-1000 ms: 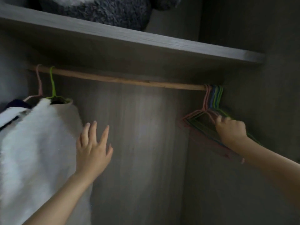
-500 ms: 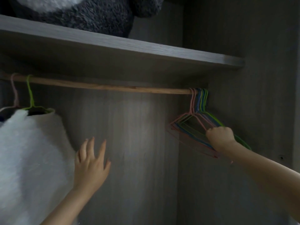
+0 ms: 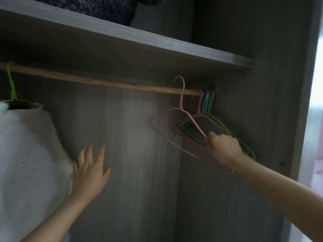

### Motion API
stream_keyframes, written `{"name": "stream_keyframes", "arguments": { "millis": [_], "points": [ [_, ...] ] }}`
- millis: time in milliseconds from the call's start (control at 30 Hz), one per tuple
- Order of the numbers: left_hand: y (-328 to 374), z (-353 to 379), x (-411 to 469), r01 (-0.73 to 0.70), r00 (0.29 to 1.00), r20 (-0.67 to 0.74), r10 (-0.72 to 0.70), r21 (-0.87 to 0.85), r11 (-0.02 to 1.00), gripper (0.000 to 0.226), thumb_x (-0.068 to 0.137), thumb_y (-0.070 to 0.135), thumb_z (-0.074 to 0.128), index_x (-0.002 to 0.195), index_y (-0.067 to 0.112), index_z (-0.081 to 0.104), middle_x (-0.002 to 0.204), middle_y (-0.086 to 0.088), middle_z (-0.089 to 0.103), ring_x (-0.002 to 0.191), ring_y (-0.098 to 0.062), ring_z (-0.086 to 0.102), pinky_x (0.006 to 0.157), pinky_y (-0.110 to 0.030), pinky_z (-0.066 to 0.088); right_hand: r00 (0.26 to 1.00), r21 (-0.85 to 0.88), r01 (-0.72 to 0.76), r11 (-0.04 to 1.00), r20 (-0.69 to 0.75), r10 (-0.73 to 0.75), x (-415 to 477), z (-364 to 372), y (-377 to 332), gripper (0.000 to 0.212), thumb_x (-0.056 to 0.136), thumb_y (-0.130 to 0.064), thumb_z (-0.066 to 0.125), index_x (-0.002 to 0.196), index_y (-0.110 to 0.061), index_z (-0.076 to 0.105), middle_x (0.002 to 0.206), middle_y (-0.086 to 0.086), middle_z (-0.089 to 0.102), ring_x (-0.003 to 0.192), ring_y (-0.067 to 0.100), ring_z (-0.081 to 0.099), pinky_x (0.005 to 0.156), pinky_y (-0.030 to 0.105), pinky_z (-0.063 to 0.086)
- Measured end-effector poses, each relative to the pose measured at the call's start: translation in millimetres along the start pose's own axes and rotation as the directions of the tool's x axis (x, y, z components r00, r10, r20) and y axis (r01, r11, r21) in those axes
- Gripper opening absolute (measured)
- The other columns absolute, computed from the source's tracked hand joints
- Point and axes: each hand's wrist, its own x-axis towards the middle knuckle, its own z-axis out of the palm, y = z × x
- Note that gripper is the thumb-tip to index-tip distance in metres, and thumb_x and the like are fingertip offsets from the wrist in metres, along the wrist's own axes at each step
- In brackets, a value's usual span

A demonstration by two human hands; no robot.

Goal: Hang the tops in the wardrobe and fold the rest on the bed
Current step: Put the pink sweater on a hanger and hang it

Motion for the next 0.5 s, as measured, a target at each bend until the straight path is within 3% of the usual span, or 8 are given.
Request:
{"name": "stream_keyframes", "arguments": {
  "millis": [100, 167, 233, 333, 400, 467, 500],
  "points": [
    [0.4, 16.5, -19.5, 0.113, 0.994, 0.019, -0.111, -0.113, 0.987, 0.067, 0.071, 0.034, 0.063, 0.126, -0.003, 0.048, 0.114, -0.041, 0.051, 0.103, -0.057, 0.047, 0.077, -0.065, 0.045, 0.996, 0.072, 0.087, 0.994, 0.002, -0.088, -43.7, 3.5, -1.0, 0.028, 0.100, -0.037, 0.030, 0.101, -0.014, 0.046, 0.092, 0.010, 0.067, 0.087, 0.033, 0.064, 0.059, 0.032, 0.031],
    [-0.8, 25.1, -39.6, 0.203, 0.979, 0.052, -0.197, -0.155, 0.967, 0.078, 0.066, 0.020, 0.080, 0.130, -0.006, 0.045, 0.119, -0.042, 0.048, 0.107, -0.061, 0.045, 0.086, -0.066, 0.040, 0.979, 0.075, 0.194, 0.978, -0.081, -0.188, -77.0, 15.8, 1.2, 0.033, 0.095, -0.041, 0.032, 0.088, -0.015, 0.050, 0.063, 0.007, 0.064, 0.058, 0.031, 0.063, 0.048, 0.028, 0.029],
    [2.7, 31.5, -66.9, 0.257, 0.962, 0.136, -0.237, -0.164, 0.952, 0.085, 0.063, 0.017, 0.085, 0.132, -0.007, 0.043, 0.124, -0.041, 0.046, 0.113, -0.059, 0.042, 0.090, -0.065, 0.037, 0.951, 0.069, 0.281, 0.957, -0.149, -0.269, -115.6, 30.1, 2.8, 0.031, 0.094, -0.044, 0.028, 0.076, -0.021, 0.039, 0.038, 0.001, 0.049, 0.031, 0.026, 0.048, 0.038, 0.021, 0.019],
    [12.3, 34.2, -112.8, 0.272, 0.926, 0.315, -0.208, -0.174, 0.947, 0.078, 0.061, 0.012, 0.086, 0.127, -0.007, 0.050, 0.123, -0.037, 0.050, 0.111, -0.058, 0.044, 0.087, -0.064, 0.038, 0.922, 0.150, 0.368, 0.918, -0.185, -0.340, -175.3, 54.9, 4.8, 0.039, 0.099, -0.049, 0.017, 0.074, -0.023, 0.034, 0.034, -0.004, 0.042, 0.027, 0.020, 0.040, 0.037, 0.016, 0.017],
    [13.5, 29.8, -149.1, 0.309, 0.833, 0.526, -0.169, -0.191, 0.932, 0.050, 0.073, 0.014, 0.079, 0.117, -0.001, 0.061, 0.113, -0.028, 0.062, 0.104, -0.050, 0.055, 0.086, -0.056, 0.042, 0.934, 0.231, 0.354, 0.906, -0.132, -0.331, -219.6, 62.7, -0.2, 0.041, 0.097, -0.049, 0.025, 0.071, -0.022, 0.042, 0.038, -0.006, 0.046, 0.031, 0.018, 0.044, 0.033, 0.017, 0.020],
    [12.5, 19.3, -186.5, 0.491, 0.678, 0.715, -0.171, -0.267, 0.829, 0.015, 0.086, 0.016, 0.066, 0.097, 0.008, 0.070, 0.095, -0.018, 0.070, 0.095, -0.037, 0.063, 0.081, -0.039, 0.044, 0.957, 0.277, 0.289, 0.916, -0.049, -0.287, -268.2, 76.1, -4.4, 0.045, 0.097, -0.053, 0.022, 0.070, -0.022, 0.041, 0.044, -0.007, 0.051, 0.035, 0.016, 0.049, 0.032, 0.019, 0.025],
    [13.0, 14.7, -206.4, 0.558, 0.627, 0.766, -0.143, -0.313, 0.769, 0.008, 0.088, 0.014, 0.063, 0.083, 0.012, 0.069, 0.083, -0.014, 0.070, 0.087, -0.031, 0.065, 0.074, -0.032, 0.043, 0.968, 0.286, 0.234, 0.929, 0.017, -0.249, -291.9, 83.2, -5.7, 0.046, 0.097, -0.054, 0.019, 0.070, -0.022, 0.039, 0.045, -0.008, 0.051, 0.036, 0.014, 0.049, 0.032, 0.020, 0.026]
  ]
}}
